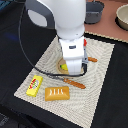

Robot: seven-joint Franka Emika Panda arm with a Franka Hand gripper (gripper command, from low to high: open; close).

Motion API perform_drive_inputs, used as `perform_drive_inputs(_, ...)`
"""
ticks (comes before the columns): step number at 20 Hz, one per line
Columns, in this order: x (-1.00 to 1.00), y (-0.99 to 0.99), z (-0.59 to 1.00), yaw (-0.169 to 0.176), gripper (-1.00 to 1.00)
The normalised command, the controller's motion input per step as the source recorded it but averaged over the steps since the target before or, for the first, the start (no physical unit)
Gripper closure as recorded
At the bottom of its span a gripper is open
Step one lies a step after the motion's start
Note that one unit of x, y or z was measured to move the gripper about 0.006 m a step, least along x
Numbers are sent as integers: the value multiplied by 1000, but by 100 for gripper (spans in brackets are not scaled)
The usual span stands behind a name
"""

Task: Interact with the objects in diverse but meaningful ways.

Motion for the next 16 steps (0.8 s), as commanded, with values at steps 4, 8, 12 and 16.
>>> perform_drive_inputs(4,431,703,677,0,-100)
perform_drive_inputs(8,359,808,389,23,-100)
perform_drive_inputs(12,338,845,172,43,-100)
perform_drive_inputs(16,57,686,11,64,-100)
